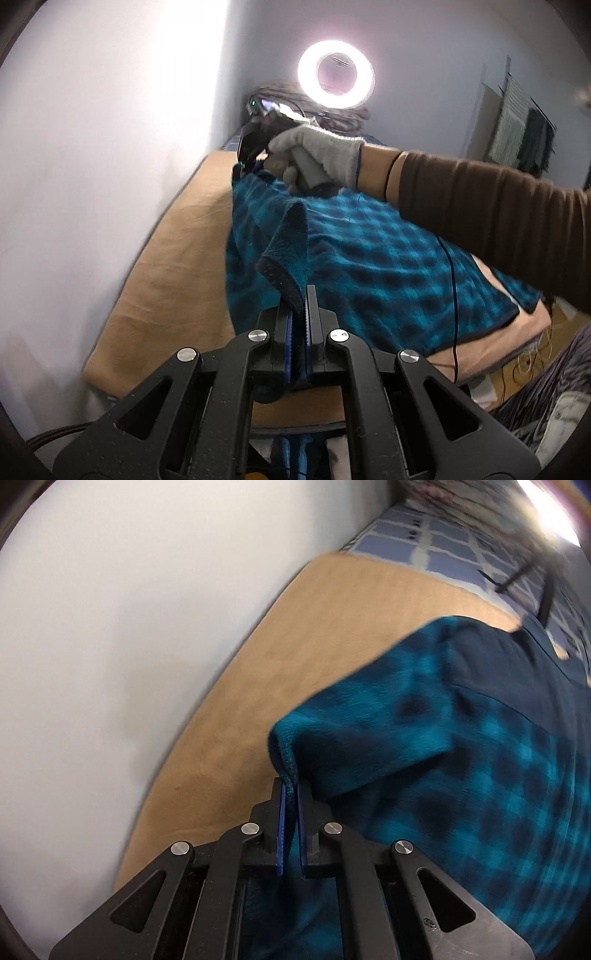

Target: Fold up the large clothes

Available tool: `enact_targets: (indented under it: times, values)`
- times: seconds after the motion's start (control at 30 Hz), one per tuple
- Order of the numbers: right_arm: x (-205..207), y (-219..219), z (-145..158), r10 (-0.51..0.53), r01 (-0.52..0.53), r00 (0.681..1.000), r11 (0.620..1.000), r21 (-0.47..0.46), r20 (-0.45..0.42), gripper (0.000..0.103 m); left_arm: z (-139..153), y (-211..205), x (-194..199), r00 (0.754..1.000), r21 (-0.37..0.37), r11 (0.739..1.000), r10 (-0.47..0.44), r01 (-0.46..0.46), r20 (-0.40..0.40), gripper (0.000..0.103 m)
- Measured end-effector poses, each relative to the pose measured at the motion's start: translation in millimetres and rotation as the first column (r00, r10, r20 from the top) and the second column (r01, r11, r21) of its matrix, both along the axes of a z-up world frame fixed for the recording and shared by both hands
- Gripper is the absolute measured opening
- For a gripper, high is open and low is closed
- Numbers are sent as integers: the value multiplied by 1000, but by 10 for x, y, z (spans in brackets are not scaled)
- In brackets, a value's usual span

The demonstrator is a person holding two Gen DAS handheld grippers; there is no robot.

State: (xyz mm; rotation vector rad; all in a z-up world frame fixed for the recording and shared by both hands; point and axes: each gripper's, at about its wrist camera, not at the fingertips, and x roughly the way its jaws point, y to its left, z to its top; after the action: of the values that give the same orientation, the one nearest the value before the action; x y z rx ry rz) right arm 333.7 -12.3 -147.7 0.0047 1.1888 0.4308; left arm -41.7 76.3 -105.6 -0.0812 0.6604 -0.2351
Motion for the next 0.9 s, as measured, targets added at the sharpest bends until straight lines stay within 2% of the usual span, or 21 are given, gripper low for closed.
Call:
enact_targets:
  times: [0.13, 0.3, 0.5, 0.63, 0.67, 0.73, 0.77, 0.8, 0.9]
  values:
    - [-46, -577, 151, -68, 67, 998, 992, 108, 4, 4, -45, -181, -8, 998, 31, 998, -61, 62, -20, 2]
    - [-31, -1199, 72, -144, 141, 990, 973, 184, 3, 4, -144, -373, -30, 991, 67, 990, -119, 123, -56, 2]
    - [-225, -1599, -239, -205, 208, 978, 962, 176, -30, 4, -263, -546, -101, 980, 98, 978, -174, 183, -91, 2]
    - [-346, -1679, -460, -220, 225, 974, 961, 159, -50, 4, -357, -544, -147, 974, 111, 973, -189, 203, -125, 4]
    - [-346, -1666, -486, -213, 218, 976, 964, 154, -47, 4, -367, -528, -160, 973, 106, 973, -190, 204, -129, 7]
    - [-366, -1623, -513, -195, 198, 980, 971, 131, -35, 6, -382, -490, -200, 973, 95, 974, -190, 204, -133, 21]
    - [-346, -1621, -519, -190, 193, 981, 975, 112, -32, 7, -376, -447, -232, 974, 86, 977, -185, 197, -130, 36]
    - [-344, -1610, -515, -186, 187, 982, 978, 86, -27, 8, -364, -398, -255, 976, 73, 979, -181, 191, -125, 46]
    - [-433, -1560, -358, -149, 151, 987, 988, -31, 54, 8, -341, -199, -276, 982, -17, 990, -142, 141, -124, 47]
